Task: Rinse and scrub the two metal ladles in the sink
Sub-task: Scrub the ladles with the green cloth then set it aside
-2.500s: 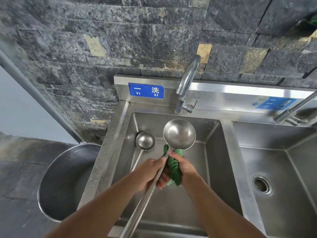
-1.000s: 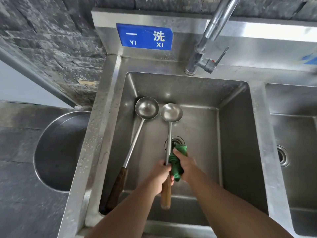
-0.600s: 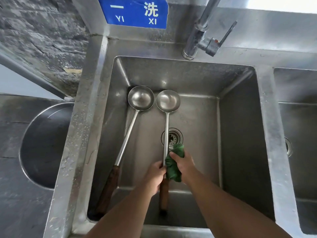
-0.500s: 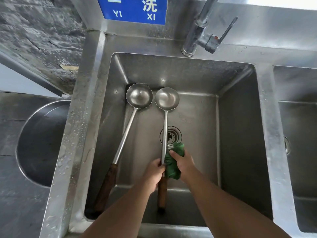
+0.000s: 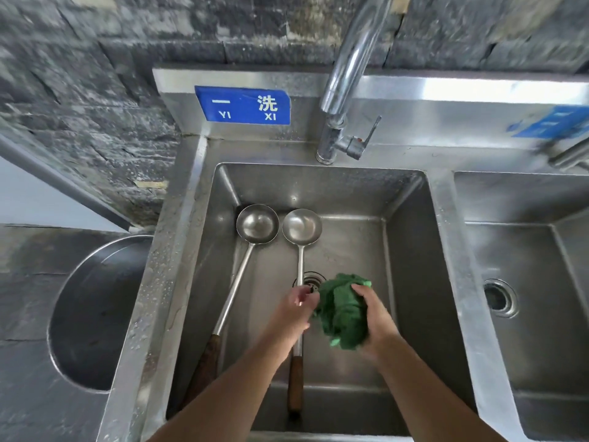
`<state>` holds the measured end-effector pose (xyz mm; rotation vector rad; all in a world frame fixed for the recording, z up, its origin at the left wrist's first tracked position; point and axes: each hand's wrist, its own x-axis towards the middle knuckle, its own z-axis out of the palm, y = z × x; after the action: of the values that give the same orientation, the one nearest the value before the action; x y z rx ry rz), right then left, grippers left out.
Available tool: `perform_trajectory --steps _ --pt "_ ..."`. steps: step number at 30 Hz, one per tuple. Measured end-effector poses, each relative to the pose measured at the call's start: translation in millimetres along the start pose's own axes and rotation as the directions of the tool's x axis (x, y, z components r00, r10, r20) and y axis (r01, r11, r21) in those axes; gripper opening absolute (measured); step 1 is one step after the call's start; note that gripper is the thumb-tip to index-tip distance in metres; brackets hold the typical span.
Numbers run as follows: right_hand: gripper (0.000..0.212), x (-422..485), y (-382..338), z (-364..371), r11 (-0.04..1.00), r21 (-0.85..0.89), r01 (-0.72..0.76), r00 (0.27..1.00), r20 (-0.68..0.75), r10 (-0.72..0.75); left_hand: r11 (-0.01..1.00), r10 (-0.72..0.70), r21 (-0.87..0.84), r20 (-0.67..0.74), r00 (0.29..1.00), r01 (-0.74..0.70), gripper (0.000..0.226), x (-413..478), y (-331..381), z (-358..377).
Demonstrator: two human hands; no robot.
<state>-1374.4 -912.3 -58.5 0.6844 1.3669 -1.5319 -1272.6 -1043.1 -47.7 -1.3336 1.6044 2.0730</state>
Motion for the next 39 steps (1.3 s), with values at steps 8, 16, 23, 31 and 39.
perform_trajectory --steps 8,16,23,31,39 --pt "0.022 -50 -40 1 0.907 -0.057 0.417 0.909 0.042 -0.415 0.934 0.263 0.276 -0.101 0.959 -0.227 0.023 -7 51 49" --pt "0.008 -85 -96 -76 0.875 -0.062 0.481 0.874 -0.046 -0.484 0.937 0.348 0.120 -0.255 0.902 -0.328 0.016 -41 107 80" --pt "0.008 -78 -162 -173 0.872 -0.076 0.484 0.845 -0.217 -0.488 0.969 0.109 -0.208 -0.117 0.987 -0.132 0.022 -16 118 116" --pt "0.028 -8 -194 -241 0.949 -0.029 0.314 0.890 -0.338 -0.305 0.951 -0.068 -0.305 -0.046 0.997 0.051 0.029 25 92 188" --pt "0.019 37 -158 -265 0.824 -0.556 0.111 0.818 -0.420 -0.394 0.959 0.122 0.275 -0.163 0.979 -0.074 0.014 72 38 203"
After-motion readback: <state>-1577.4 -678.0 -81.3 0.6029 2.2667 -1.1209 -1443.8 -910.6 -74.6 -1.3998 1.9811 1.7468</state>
